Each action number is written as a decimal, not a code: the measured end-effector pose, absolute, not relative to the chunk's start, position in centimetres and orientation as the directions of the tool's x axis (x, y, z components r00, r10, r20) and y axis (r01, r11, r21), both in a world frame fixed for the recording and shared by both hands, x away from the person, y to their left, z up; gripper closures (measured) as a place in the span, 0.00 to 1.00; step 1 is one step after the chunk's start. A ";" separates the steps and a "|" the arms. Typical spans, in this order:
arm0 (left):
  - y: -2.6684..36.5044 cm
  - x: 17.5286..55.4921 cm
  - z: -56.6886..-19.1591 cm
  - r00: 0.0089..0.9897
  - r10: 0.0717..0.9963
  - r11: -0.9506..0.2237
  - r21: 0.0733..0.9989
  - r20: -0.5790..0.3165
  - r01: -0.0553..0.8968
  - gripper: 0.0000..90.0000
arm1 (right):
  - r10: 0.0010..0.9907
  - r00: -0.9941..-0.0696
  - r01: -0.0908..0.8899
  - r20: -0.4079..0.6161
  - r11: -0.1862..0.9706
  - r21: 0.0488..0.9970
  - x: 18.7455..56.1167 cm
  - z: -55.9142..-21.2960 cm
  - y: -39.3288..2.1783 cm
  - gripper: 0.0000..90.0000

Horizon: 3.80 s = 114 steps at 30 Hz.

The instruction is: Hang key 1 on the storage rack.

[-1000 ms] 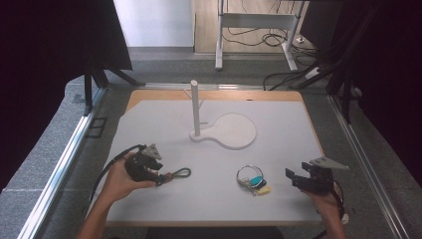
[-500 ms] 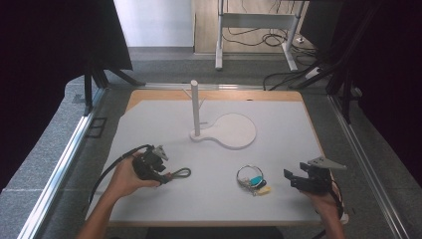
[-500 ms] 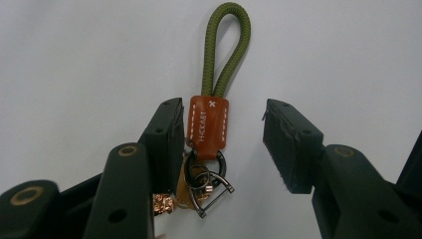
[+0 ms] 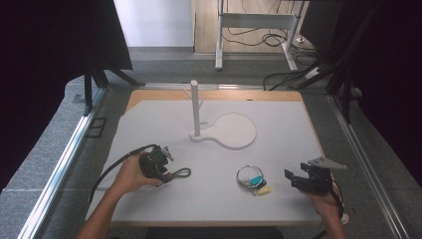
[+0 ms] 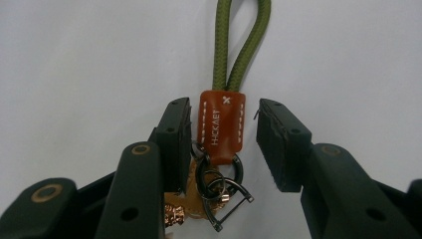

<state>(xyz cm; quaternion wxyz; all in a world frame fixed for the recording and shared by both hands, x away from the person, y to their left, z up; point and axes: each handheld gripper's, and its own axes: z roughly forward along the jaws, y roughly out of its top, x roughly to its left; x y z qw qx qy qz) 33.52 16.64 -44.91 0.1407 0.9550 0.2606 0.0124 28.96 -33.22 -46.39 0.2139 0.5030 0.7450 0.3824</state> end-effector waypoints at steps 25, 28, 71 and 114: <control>14.9 34.1 -45.6 0.886 0.463 -0.875 0.147 -0.020 0.461 0.75 | 0.912 -0.407 0.590 0.051 0.220 0.776 29.0 -46.6 -32.8 0.31; 15.2 34.2 -45.4 0.881 0.473 -0.867 0.167 -0.017 0.469 0.75 | 0.913 -0.404 0.593 0.053 0.218 0.775 29.1 -46.6 -32.9 0.31; 20.3 34.1 -34.8 0.843 0.525 -0.673 0.549 -0.119 0.496 0.75 | 0.914 -0.402 0.584 0.063 0.203 0.786 29.0 -46.6 -33.3 0.32; 21.1 38.9 -32.7 0.814 0.549 -0.595 0.596 -0.189 0.540 0.75 | 0.916 -0.396 0.591 0.068 0.197 0.782 29.1 -46.7 -33.5 0.33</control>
